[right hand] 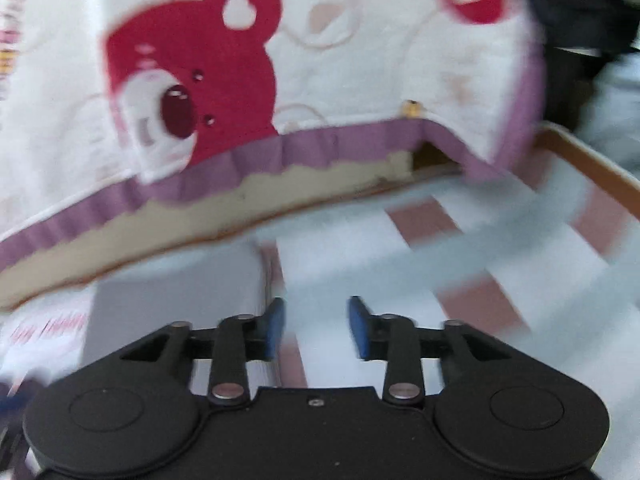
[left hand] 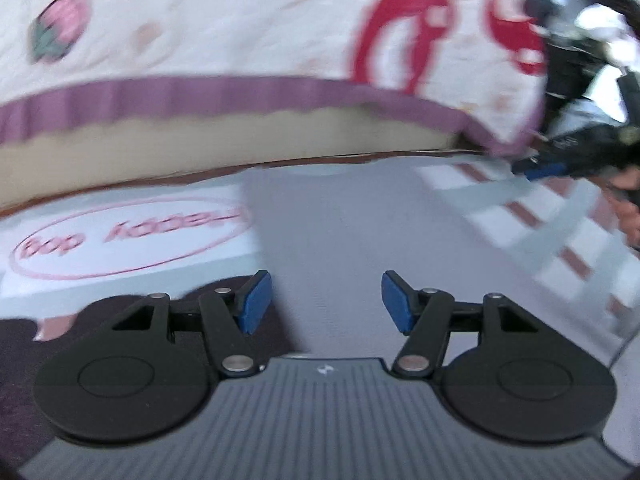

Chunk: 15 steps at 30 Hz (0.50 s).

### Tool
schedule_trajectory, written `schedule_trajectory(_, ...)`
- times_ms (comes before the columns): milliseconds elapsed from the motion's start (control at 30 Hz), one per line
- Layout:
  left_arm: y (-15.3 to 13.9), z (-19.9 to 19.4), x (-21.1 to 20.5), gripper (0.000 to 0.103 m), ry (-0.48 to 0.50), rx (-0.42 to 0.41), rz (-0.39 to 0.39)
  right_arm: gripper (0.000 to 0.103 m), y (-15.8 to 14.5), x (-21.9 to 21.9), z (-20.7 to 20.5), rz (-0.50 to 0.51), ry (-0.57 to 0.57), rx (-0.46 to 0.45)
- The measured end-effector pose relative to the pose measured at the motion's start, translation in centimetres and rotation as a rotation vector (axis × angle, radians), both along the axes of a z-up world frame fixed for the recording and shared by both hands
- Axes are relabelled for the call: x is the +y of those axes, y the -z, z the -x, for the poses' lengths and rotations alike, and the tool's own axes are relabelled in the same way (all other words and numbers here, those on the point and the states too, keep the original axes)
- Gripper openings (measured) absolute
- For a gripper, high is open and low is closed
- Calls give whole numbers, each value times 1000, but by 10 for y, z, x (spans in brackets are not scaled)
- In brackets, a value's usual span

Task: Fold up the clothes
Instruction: 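Move both open grippers over the spread shirt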

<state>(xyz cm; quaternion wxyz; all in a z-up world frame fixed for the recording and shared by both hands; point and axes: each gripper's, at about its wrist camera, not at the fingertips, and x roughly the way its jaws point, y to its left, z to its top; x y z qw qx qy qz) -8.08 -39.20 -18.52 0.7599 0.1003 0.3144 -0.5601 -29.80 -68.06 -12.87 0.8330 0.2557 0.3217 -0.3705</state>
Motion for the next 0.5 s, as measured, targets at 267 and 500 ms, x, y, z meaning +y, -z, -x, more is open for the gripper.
schedule_trajectory(267,-3,160,-19,60,336,-117,-107,65,19,106,200,-54,20,191)
schedule_trajectory(500,9,229,-26,60,428,47,-200,66,59,128,290,-284,132,-124)
